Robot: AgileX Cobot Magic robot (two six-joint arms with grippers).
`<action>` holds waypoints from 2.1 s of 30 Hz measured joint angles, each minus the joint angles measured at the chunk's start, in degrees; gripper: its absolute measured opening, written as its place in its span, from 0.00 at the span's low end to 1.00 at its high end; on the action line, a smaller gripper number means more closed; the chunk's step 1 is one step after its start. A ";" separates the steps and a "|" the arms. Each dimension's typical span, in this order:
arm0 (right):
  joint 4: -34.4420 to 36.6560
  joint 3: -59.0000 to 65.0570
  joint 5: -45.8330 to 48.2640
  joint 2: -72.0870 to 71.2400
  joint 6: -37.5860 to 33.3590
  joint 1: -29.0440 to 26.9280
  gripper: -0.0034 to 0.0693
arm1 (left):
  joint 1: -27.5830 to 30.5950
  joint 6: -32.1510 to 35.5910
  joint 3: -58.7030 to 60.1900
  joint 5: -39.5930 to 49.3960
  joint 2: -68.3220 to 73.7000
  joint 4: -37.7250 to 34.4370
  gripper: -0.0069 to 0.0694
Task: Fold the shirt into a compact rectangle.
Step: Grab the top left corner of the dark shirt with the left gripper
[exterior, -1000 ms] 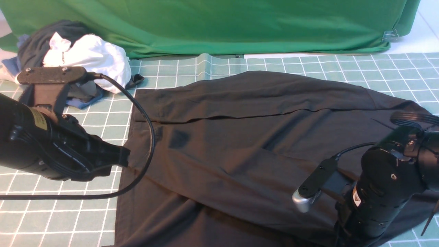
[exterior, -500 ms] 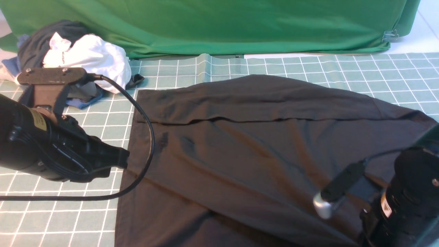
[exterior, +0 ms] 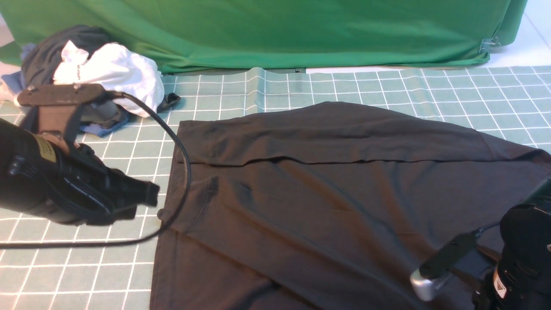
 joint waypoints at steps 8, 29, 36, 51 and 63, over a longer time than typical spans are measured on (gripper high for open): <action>1.68 -3.32 4.31 -11.19 1.68 0.00 0.52 | 8.12 -0.53 -8.84 -2.05 10.32 -1.83 0.11; 3.70 -5.59 -5.57 -31.35 3.54 0.00 0.08 | 8.44 3.78 -35.55 -8.74 51.14 -3.47 0.63; 3.30 -5.59 -5.57 -31.35 3.60 0.00 0.07 | 8.44 5.40 -36.09 -9.89 54.78 -4.48 0.62; 3.13 -5.59 -7.96 -31.35 3.61 0.00 0.07 | 8.44 8.26 -36.20 -11.39 55.53 -8.27 0.52; 3.12 -5.59 -7.96 -31.35 3.67 0.00 0.07 | 8.44 10.97 -36.20 -10.57 55.68 -9.17 0.20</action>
